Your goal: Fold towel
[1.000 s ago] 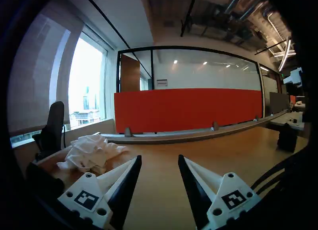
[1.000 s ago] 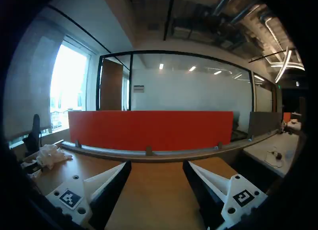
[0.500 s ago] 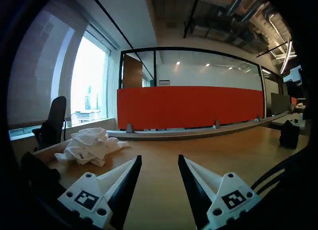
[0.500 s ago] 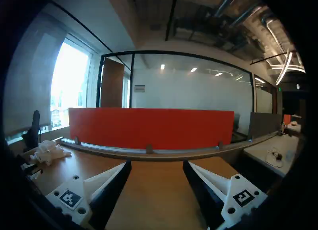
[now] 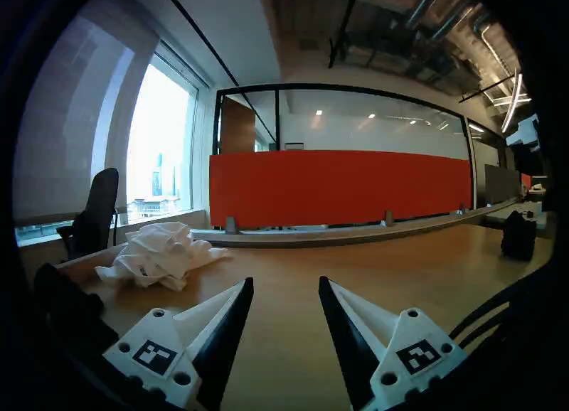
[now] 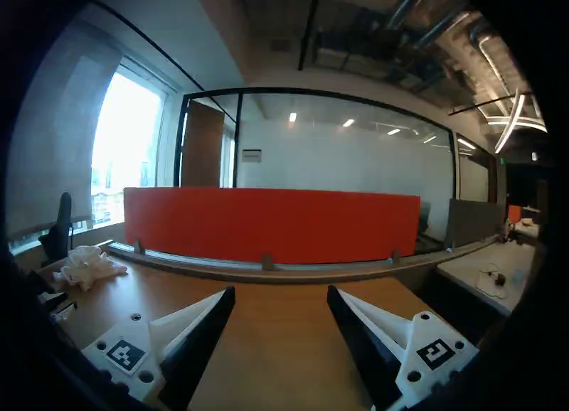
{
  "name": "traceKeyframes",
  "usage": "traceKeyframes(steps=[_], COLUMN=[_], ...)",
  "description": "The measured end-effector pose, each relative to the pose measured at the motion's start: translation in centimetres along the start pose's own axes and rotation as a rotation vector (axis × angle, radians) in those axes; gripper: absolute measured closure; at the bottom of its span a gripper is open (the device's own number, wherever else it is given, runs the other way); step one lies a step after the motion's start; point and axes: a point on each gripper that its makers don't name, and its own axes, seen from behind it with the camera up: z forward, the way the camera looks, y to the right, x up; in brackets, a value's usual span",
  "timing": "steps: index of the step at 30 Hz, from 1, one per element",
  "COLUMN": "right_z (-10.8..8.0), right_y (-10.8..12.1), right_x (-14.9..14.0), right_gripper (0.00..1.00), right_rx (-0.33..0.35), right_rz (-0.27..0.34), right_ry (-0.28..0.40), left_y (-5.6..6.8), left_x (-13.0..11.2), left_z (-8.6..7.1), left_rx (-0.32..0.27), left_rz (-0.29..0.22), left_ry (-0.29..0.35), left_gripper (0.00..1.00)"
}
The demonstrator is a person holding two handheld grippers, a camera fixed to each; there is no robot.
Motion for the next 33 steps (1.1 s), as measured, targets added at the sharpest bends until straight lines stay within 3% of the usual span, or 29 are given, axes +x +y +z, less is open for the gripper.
traceKeyframes(steps=[20,33], right_z=[0.5,0.7], right_y=[-0.7,1.2], right_x=[-0.3,0.0], right_gripper=[0.00,0.00], right_rx=[0.007,-0.009], right_rz=[-0.001,-0.006], right_ry=[-0.009,0.016], left_y=[-0.7,-0.7], left_x=[0.2,0.2], left_z=[0.2,0.2], left_rx=[0.002,0.002], left_rz=[-0.008,-0.009], left_ry=[0.000,0.000], left_gripper=[0.33,0.33])
